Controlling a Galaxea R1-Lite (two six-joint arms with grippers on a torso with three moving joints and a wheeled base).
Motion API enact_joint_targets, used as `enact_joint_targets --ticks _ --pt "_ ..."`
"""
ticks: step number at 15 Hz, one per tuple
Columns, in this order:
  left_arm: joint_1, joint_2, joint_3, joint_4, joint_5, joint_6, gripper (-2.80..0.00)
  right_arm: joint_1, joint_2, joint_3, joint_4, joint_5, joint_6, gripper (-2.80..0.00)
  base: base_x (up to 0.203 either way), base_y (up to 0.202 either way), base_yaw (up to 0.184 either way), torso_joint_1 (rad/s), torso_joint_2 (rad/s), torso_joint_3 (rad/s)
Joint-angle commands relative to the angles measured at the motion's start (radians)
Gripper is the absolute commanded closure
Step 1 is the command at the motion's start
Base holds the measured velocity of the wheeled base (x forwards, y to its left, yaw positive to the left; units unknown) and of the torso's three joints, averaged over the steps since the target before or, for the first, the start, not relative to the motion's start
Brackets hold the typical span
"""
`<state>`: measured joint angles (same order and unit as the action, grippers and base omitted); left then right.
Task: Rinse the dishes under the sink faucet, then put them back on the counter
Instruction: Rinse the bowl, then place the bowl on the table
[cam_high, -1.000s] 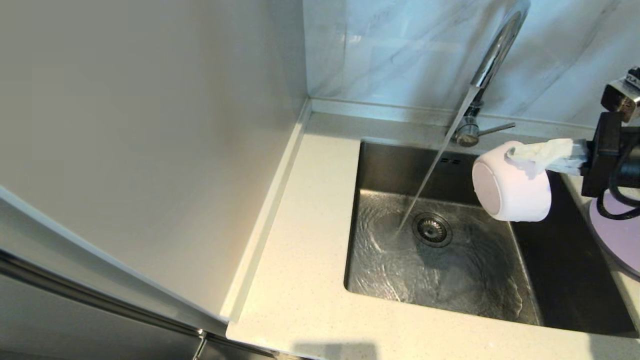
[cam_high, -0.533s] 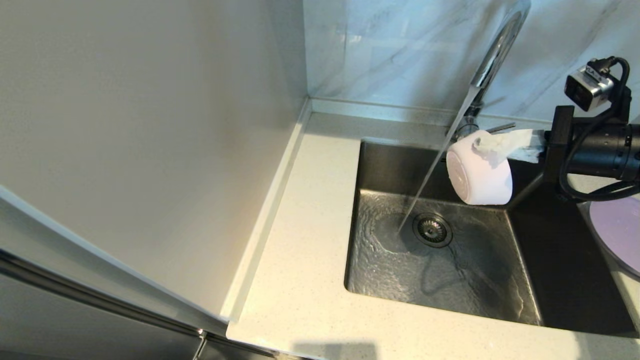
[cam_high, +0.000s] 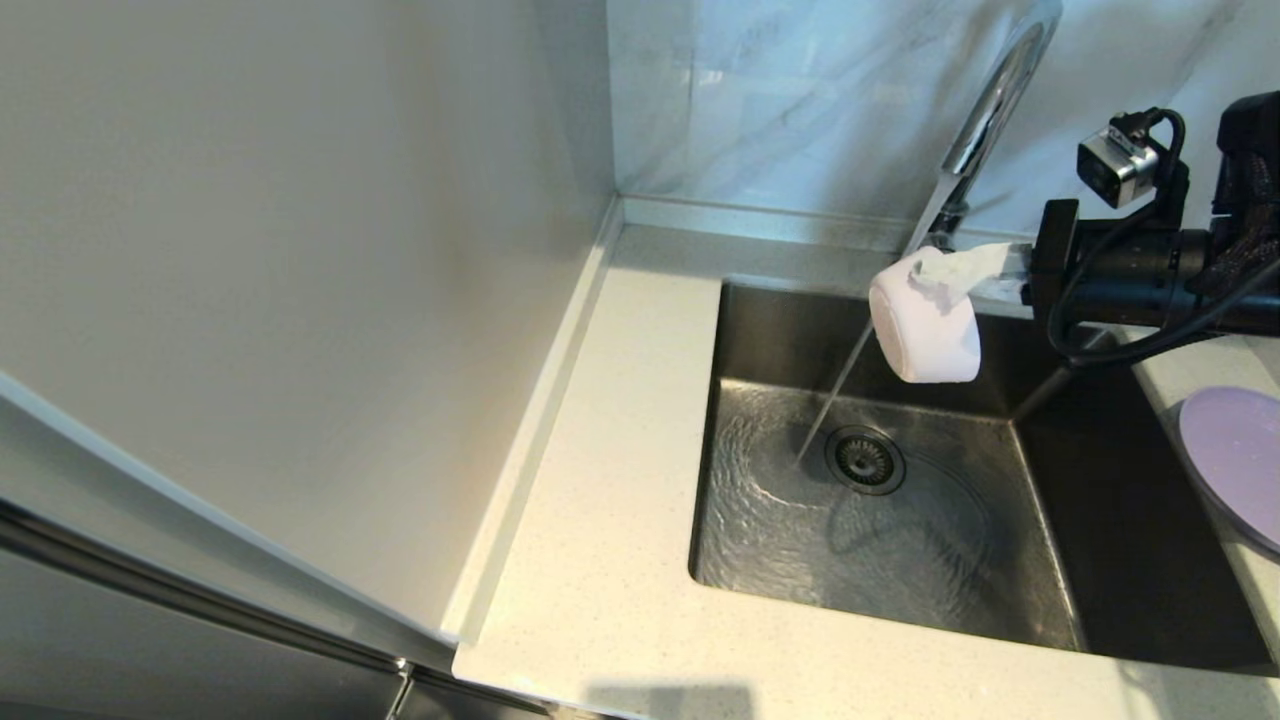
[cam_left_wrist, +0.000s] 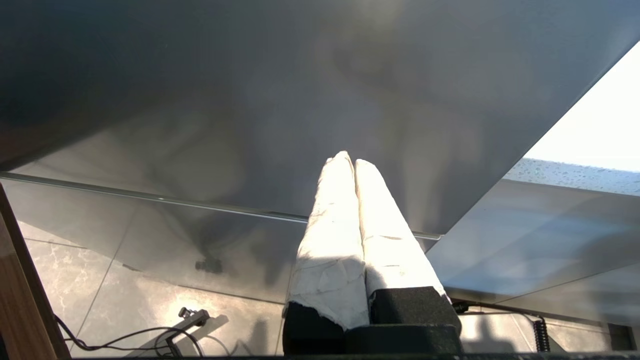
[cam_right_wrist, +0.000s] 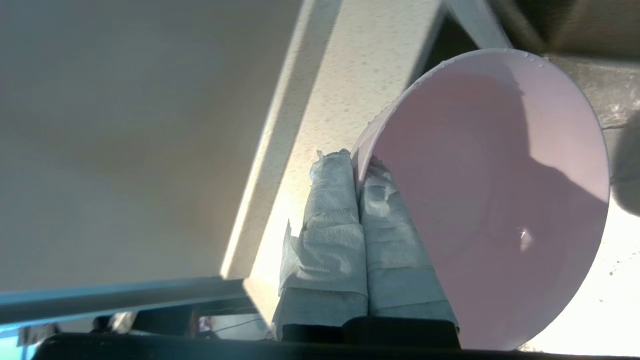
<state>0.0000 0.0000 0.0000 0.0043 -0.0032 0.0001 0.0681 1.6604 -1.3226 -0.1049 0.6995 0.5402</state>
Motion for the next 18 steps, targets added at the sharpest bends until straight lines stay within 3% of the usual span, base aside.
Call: enact_joint_targets --ticks 1,4,8,11,12,15,17,18 --pt "0.0 0.0 0.0 0.0 0.0 0.0 0.0 -0.001 0.038 -0.015 -0.002 -0.036 -0.005 0.0 0.0 0.0 0.0 0.0 0.0 0.0" --pt "0.0 0.0 0.0 0.0 0.0 0.0 0.0 -0.016 0.049 -0.027 0.0 -0.093 -0.037 0.0 0.0 0.0 0.0 0.0 0.0 0.0" --pt "0.0 0.0 0.0 0.0 0.0 0.0 0.0 -0.116 -0.049 -0.003 0.049 -0.086 -0.046 0.0 0.0 0.0 0.0 0.0 0.0 0.0" --pt "0.0 0.0 0.0 0.0 0.0 0.0 0.0 -0.228 -0.193 0.057 0.147 -0.045 -0.134 0.0 0.0 0.0 0.0 0.0 0.0 0.0" --pt "0.0 0.0 0.0 0.0 -0.001 0.0 0.0 -0.254 -0.247 0.095 0.177 -0.037 -0.203 0.0 0.0 0.0 0.0 0.0 0.0 0.0" --pt "0.0 0.0 0.0 0.0 0.0 0.0 0.0 -0.291 -0.359 0.252 0.213 -0.061 -0.59 0.0 0.0 0.0 0.0 0.0 0.0 0.0" --pt "0.0 0.0 0.0 0.0 0.0 0.0 0.0 -0.297 -0.381 0.312 0.221 -0.16 -0.873 0.0 0.0 0.0 0.0 0.0 0.0 0.0" --pt "0.0 0.0 0.0 0.0 0.0 0.0 0.0 -0.297 -0.389 0.33 0.225 -0.234 -0.977 0.0 0.0 0.0 0.0 0.0 0.0 0.0"
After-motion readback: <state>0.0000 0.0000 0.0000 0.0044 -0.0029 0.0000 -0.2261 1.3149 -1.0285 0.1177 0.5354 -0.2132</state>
